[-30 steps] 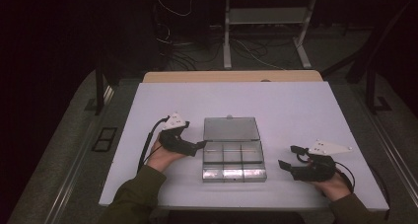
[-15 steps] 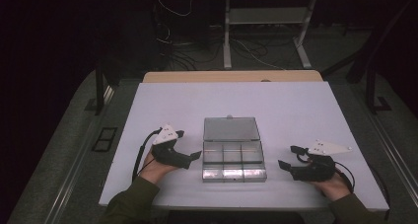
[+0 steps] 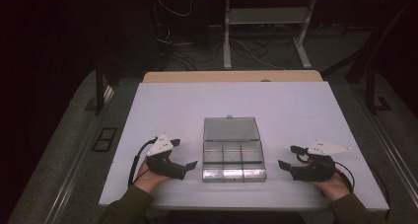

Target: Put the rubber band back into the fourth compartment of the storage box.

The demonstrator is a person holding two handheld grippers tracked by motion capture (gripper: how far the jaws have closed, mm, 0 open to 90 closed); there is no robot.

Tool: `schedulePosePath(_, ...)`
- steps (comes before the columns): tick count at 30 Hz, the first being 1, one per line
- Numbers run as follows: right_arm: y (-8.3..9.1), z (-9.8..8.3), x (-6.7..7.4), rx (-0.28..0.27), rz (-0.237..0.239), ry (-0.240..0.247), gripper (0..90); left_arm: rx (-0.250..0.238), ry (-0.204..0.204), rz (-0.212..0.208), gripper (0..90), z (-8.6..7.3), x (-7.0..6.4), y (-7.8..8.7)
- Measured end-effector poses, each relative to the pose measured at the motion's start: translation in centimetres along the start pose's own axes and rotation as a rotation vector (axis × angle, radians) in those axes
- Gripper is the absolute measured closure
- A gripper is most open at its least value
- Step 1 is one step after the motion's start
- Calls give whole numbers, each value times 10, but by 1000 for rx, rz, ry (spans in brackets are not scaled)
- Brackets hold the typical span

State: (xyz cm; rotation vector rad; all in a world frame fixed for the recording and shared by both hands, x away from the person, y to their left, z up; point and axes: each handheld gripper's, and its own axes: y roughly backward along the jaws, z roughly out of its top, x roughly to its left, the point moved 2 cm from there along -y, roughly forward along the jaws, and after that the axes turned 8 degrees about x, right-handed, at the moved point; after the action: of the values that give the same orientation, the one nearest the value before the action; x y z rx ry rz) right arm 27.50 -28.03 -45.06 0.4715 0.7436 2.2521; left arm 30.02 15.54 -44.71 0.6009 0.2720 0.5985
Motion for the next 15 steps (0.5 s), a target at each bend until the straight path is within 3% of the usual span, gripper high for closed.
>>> schedulePosePath(15, 3, 5, -3, 7, -3, -10, 231, 7, 12, -8, 0, -2, 1, -2)
